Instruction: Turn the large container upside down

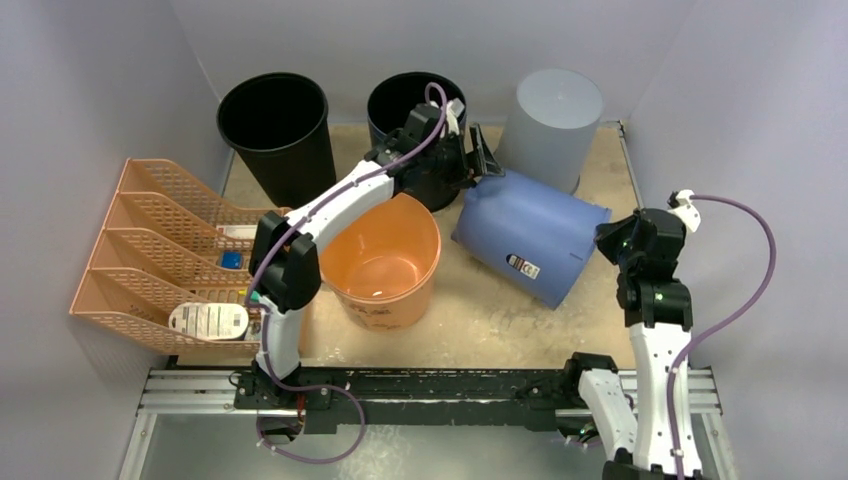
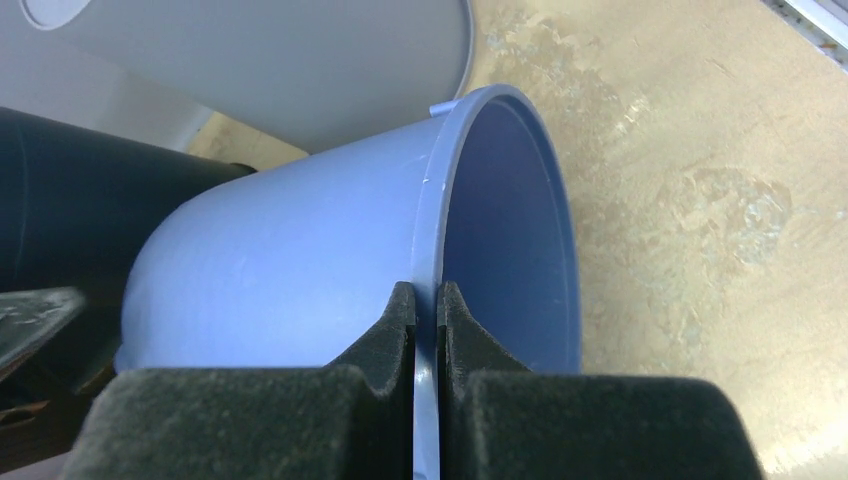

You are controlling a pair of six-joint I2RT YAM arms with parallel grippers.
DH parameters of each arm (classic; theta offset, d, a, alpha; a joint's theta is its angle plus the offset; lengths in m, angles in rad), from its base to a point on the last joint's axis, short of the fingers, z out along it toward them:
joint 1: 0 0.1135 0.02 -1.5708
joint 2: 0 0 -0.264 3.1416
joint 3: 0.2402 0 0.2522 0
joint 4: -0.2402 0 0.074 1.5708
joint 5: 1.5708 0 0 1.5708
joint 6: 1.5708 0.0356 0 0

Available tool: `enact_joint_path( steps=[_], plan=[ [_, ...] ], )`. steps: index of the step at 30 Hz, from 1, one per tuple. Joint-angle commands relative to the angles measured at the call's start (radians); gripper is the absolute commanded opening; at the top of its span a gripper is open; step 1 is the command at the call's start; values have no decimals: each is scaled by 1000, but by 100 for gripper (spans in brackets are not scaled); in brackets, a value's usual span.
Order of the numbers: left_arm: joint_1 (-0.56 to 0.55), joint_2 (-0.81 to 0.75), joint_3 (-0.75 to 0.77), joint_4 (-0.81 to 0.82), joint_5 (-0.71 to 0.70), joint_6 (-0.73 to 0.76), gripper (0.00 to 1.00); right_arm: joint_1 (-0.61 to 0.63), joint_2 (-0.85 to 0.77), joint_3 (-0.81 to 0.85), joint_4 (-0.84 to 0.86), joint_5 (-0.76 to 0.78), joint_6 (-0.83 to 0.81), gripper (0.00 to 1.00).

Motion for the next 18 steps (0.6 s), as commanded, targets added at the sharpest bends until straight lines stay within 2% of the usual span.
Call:
enact_joint_path(
  steps=[1,5,8,12,18],
  plan=[
    [-52,-29,220,153,212,-96,80,31,98,-16,105,-286,69,0],
    [-52,7,382,66,209,-77,80,32,138,-20,159,-341,85,0],
    [-52,29,447,56,214,-86,80,31,147,-31,190,-357,102,0],
    [-56,31,404,93,219,-112,80,31,133,-81,203,-331,131,0],
    [-90,27,325,166,223,-139,80,31,81,-248,228,-274,178,0]
  ],
)
